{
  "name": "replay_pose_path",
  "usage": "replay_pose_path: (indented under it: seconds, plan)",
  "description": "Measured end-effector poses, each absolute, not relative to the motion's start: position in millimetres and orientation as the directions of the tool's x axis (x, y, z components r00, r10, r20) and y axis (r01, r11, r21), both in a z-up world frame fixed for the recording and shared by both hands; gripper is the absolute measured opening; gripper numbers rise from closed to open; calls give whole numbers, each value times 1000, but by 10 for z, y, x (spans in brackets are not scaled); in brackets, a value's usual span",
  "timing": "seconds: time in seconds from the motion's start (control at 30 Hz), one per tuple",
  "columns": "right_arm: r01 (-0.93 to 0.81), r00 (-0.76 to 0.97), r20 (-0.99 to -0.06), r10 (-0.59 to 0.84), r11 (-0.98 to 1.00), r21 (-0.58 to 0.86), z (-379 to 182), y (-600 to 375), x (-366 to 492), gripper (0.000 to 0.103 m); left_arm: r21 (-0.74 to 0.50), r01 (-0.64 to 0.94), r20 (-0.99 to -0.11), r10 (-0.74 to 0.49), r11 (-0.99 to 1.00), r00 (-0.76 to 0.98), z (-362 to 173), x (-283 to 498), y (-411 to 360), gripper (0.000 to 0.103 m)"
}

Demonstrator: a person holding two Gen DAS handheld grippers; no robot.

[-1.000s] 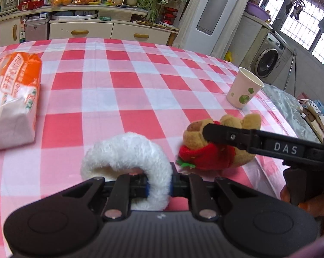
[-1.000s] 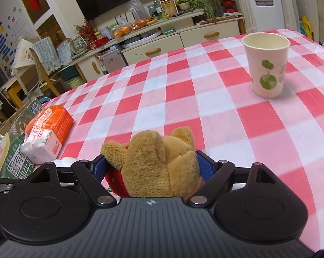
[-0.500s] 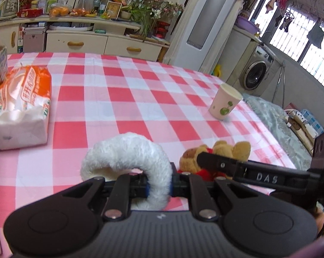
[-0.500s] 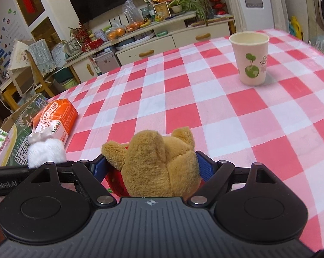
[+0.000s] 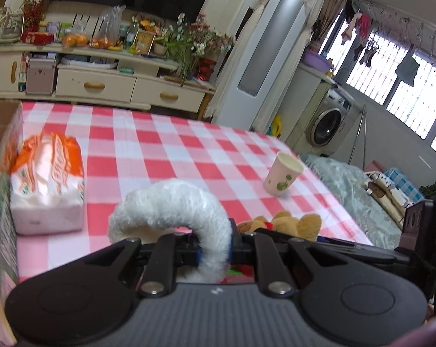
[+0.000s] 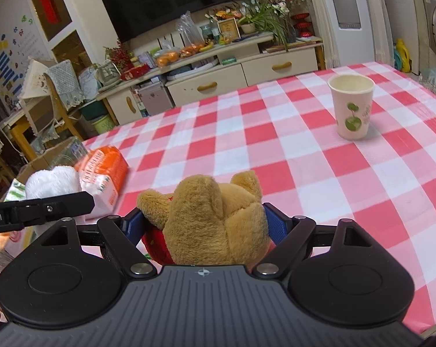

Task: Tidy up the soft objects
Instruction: 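Lift the bear and scrunchie and carry both over the cardboard box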

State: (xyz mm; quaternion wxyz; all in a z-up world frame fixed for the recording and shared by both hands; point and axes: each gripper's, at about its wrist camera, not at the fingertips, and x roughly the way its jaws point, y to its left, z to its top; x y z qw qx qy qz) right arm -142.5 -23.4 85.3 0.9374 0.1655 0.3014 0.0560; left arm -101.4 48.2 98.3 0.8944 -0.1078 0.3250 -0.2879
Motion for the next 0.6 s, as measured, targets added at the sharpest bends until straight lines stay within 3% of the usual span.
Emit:
replay_pose_path:
  seconds: [0.6]
  plan:
    - [-151, 841, -451, 298, 931, 333, 1285, 399, -1049, 102, -332, 362, -424, -481, 871, 767, 1379, -920, 1146, 12]
